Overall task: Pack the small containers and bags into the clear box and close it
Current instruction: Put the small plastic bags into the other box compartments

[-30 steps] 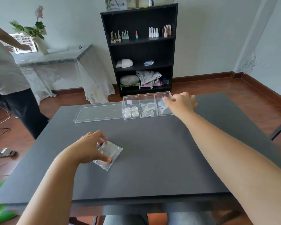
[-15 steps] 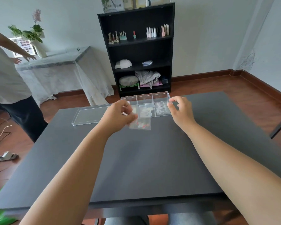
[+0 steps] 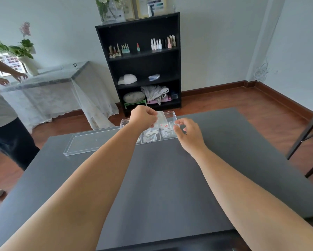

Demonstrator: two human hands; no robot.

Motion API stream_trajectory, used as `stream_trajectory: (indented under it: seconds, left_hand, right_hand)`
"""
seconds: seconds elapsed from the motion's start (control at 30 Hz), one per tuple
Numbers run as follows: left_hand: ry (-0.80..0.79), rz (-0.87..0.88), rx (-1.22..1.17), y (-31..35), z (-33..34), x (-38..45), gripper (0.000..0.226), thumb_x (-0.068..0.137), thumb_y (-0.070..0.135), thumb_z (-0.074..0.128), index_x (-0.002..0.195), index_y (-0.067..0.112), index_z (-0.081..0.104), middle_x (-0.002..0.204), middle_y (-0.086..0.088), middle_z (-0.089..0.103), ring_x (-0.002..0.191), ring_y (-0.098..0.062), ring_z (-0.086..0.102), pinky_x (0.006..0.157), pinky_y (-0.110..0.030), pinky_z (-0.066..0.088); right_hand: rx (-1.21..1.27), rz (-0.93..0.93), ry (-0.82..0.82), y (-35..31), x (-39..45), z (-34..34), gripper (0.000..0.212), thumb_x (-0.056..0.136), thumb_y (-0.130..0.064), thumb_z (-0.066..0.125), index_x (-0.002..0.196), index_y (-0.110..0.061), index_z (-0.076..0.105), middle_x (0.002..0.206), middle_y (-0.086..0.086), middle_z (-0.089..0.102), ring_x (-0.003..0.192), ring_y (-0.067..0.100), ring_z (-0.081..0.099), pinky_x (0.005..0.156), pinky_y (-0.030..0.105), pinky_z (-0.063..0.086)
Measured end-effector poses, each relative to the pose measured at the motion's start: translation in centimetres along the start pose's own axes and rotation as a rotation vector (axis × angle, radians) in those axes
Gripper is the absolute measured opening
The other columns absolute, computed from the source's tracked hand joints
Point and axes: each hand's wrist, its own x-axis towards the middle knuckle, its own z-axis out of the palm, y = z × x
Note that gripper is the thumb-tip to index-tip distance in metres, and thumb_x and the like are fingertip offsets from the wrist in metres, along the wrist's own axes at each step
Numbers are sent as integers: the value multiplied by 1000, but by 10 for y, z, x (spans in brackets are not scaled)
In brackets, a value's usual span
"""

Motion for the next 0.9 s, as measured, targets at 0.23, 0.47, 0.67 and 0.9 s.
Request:
stream_trajectory:
  seconds: [0.23, 0.47, 0.67, 0.9]
  left_hand:
    - [-22, 89, 129, 9, 15, 10, 21, 79, 7, 67, 98, 17, 67, 76, 6, 55, 57, -8, 56, 45, -13, 42]
    - [-49, 112, 275, 12, 32, 8, 28, 91, 14, 50, 104, 23, 73, 90, 3, 72, 56, -13, 52, 56, -25, 46]
    - [-54, 123, 517, 8, 42, 7, 31, 87, 22, 49, 108, 39, 65, 92, 11, 70, 110, -23, 40, 92, -37, 33]
    - [11, 359, 776, 11, 29, 9, 23, 81, 42, 66, 104, 36, 68, 96, 12, 59, 107, -23, 38, 83, -33, 29]
  right_hand:
    - [5, 19, 17, 3, 3, 2, 20, 93, -33, 54, 110, -27, 61, 105, -13, 54, 103, 14, 51, 81, 29, 42]
    - [28, 26, 19, 7, 4, 3, 23, 91, -35, 55, 112, -26, 60, 107, -11, 56, 100, 14, 51, 77, 28, 41]
    - [19, 18, 22, 9, 4, 4, 23, 90, -39, 53, 109, -29, 59, 106, -11, 57, 96, 11, 51, 76, 28, 44]
    - [20, 28, 21, 10, 5, 5, 21, 90, -38, 54, 109, -30, 59, 105, -11, 58, 98, 12, 52, 79, 29, 44]
